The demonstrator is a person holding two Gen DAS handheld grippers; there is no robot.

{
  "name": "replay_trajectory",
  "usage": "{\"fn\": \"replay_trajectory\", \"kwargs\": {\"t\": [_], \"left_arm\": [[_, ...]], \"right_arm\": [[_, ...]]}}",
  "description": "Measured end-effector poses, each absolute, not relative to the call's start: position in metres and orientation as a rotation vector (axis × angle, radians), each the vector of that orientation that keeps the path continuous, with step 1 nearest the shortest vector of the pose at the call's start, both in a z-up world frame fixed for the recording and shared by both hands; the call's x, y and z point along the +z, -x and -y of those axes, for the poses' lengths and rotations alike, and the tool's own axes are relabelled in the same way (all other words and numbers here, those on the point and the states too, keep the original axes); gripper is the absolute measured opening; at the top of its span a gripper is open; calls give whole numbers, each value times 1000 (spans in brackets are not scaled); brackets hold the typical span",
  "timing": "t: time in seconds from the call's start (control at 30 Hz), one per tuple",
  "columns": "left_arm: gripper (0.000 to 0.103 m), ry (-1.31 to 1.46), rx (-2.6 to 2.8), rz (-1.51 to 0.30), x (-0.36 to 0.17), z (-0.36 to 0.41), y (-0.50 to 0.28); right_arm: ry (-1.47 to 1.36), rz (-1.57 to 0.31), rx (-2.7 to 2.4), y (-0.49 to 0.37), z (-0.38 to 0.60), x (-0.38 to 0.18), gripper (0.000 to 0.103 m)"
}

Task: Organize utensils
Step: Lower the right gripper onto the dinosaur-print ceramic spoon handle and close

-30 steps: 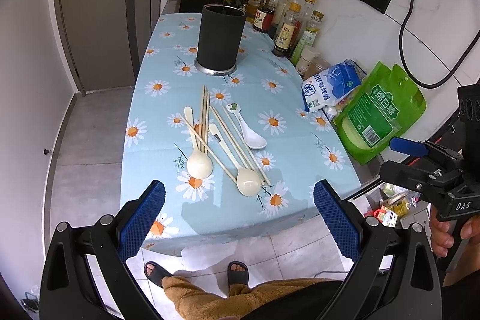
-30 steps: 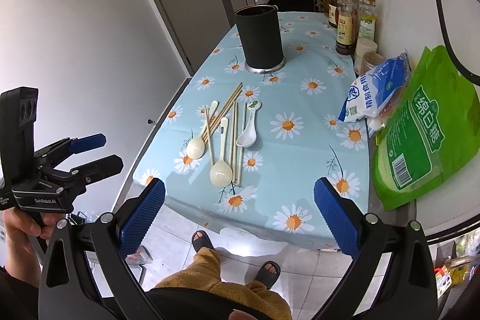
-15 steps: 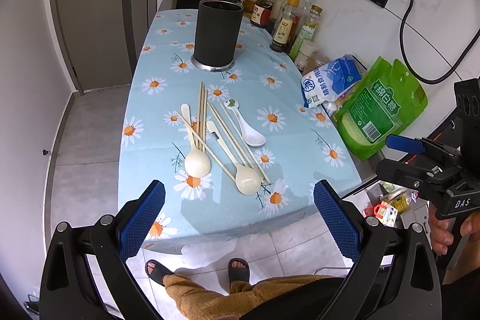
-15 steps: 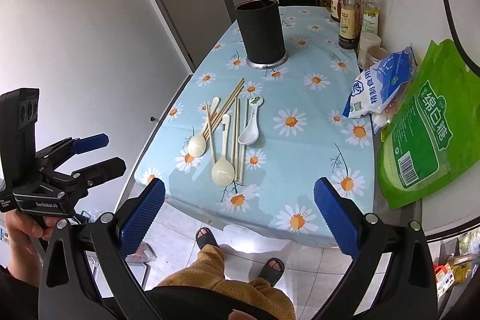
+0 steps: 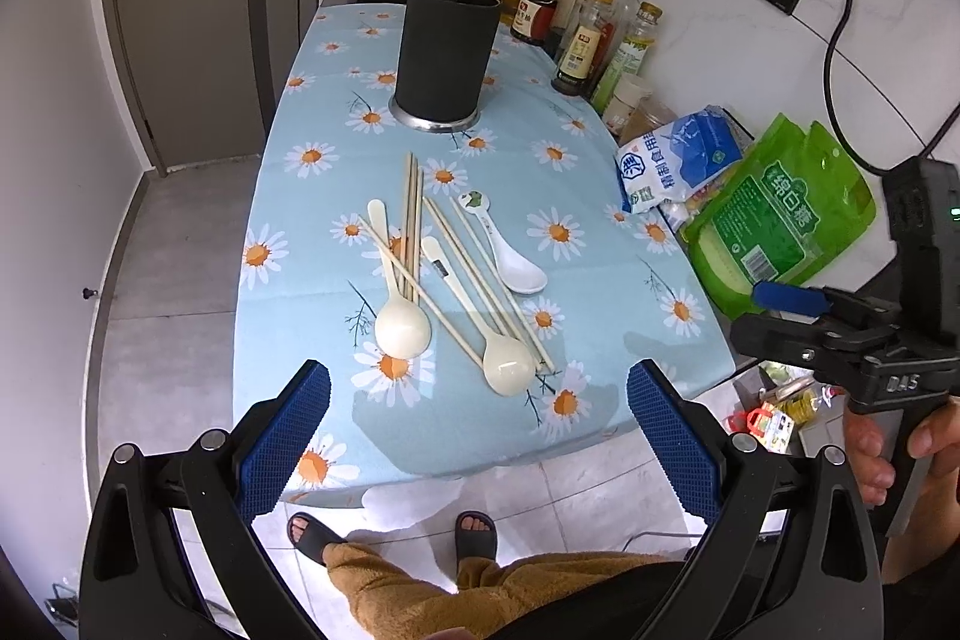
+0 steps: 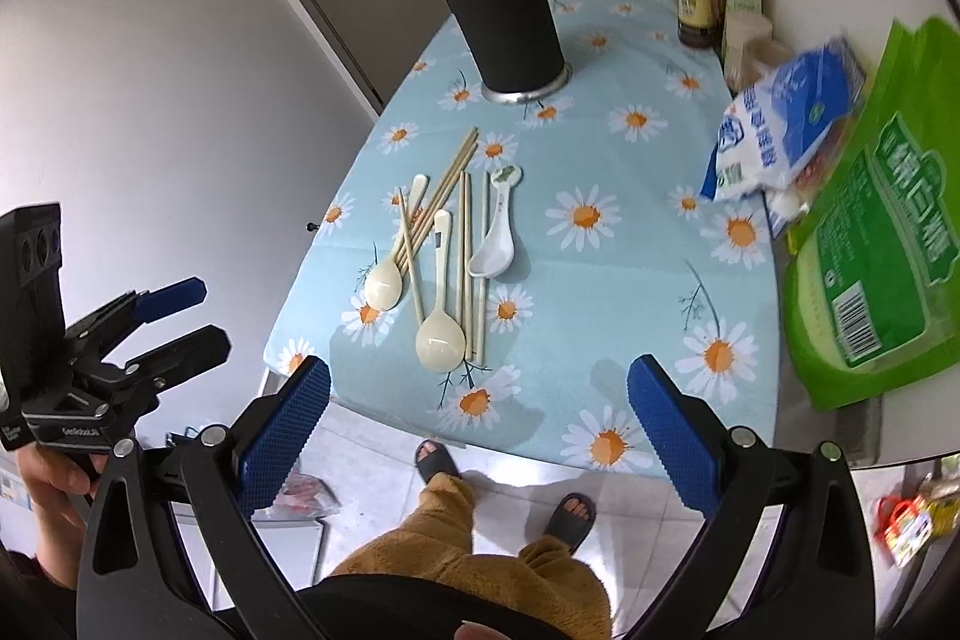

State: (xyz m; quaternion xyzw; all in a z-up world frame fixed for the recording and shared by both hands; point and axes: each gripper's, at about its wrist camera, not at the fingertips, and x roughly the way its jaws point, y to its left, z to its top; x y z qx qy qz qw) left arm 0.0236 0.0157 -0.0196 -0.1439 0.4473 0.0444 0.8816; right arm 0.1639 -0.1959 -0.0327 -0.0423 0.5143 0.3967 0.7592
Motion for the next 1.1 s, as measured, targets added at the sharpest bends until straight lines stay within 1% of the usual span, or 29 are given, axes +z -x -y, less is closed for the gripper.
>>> {"fn": "replay_trajectory", "kwargs": {"t": [0.3,0.4,0.47,0.5,0.53,0.6,0.7,0.77,0.83,0.93,1.1], "left_arm": [[96,354,100,-956,-40,-32,-37],[95,378,112,-981,-53,-40,-42],[95,401,112,-994,-62,-47,-44],[95,415,119,-1003,-67,-51,-45],[95,424,124,-1005,-72,-54,-47],[95,442,133,-1009,-80,-60,-47],[95,461,139,-1023,-90,-68,-49],[95,469,143,-1035,-97,-71,-49],[95,478,138,-1042,-101,-74,-49],[95,483,131,-1048,-105,-76,-49],[95,494,117,-1048,-109,-80,-51]], "right_arm": [[25,-1224,869,-201,177,-59,99],[30,-1245,882,-212,165,-65,89],[45,-1250,891,-219,155,-69,87],[58,-1262,889,-224,149,-72,81],[62,-1271,891,-227,144,-74,78],[81,-1296,905,-235,131,-79,76],[133,-1324,913,-246,111,-90,67],[169,-1351,917,-253,99,-99,65],[219,-1406,938,-260,83,-111,56],[292,-1479,950,-268,63,-127,52],[387,-1537,942,-281,37,-142,43]]}}
